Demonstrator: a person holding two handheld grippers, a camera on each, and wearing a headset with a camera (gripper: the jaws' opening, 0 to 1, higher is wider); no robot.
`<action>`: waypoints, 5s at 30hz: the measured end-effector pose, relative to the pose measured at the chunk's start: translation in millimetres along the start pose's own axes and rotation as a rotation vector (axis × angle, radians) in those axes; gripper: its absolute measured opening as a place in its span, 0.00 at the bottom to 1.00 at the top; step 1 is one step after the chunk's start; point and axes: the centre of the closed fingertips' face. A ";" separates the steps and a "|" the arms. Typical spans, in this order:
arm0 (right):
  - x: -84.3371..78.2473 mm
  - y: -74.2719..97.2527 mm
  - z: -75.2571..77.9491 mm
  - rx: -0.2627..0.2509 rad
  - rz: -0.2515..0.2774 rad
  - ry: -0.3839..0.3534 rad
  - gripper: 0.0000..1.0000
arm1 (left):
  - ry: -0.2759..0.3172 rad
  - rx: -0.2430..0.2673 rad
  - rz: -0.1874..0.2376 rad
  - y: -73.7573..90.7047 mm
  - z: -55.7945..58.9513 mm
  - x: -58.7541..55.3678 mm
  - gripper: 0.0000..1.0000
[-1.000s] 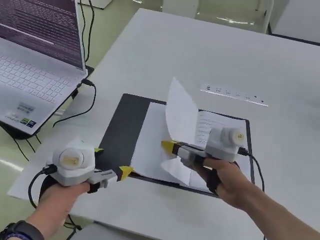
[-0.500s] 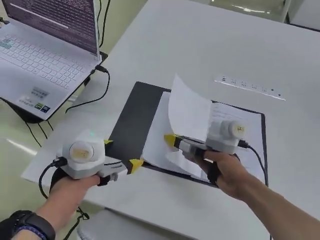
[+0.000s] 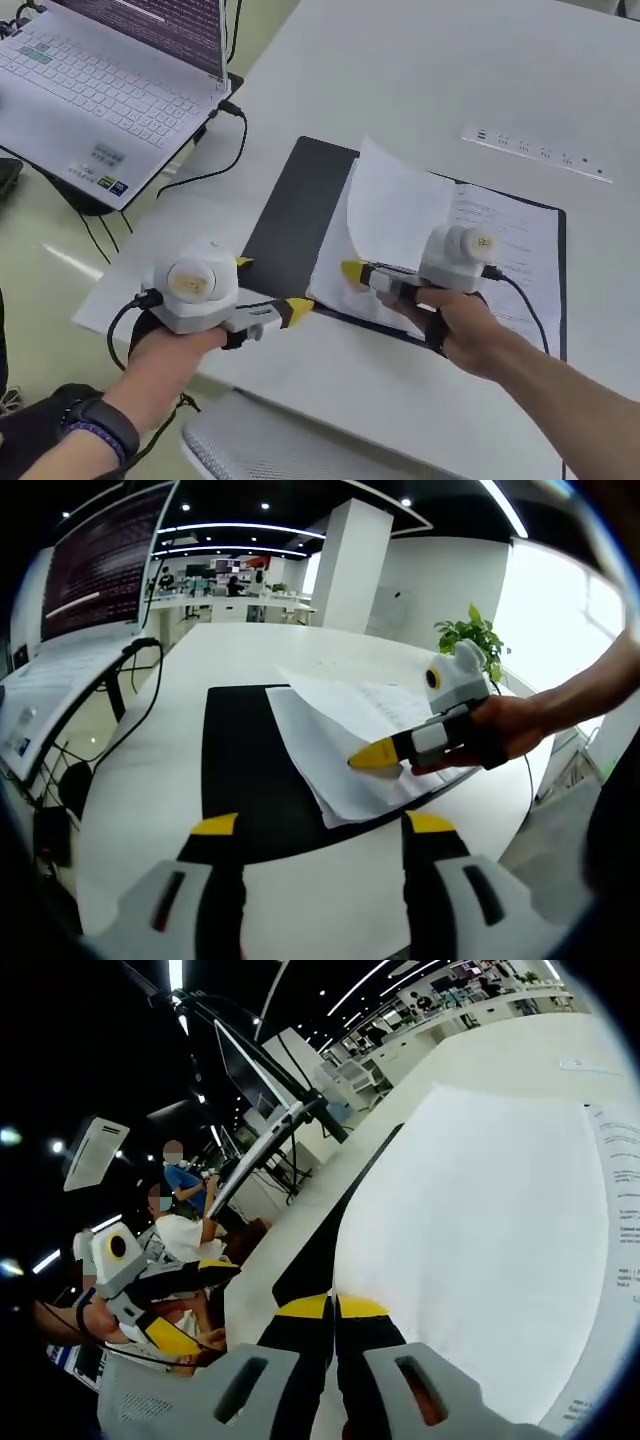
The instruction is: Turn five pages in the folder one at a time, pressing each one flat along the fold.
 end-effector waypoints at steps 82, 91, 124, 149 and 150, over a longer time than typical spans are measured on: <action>32.5 171.8 42.1 -0.224 0.327 -0.070 0.36 | -0.080 -0.116 -0.124 -85.7 41.1 -22.8 0.32; 24.9 167.6 42.4 -0.227 0.299 -0.081 0.35 | -0.048 -0.114 -0.153 -89.3 40.0 -40.6 0.27; 58.2 91.3 75.9 -0.160 0.236 -0.064 0.26 | -0.139 -0.074 -0.138 -83.0 35.1 -40.1 0.15; 69.4 76.0 125.6 -0.199 0.269 -0.112 0.03 | -0.160 -0.021 -0.117 -91.9 16.5 -41.8 0.00; 69.3 75.9 126.2 -0.200 0.269 -0.109 0.01 | -0.166 -0.020 -0.116 -91.7 16.9 -41.7 0.00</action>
Point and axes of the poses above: the centre of the closed fingertips' face, and the gripper's own axes: y roughly backward along the fingers, z roughly to its right, x roughly out of its top, and after that the axes turned 13 degrees about z, right-handed
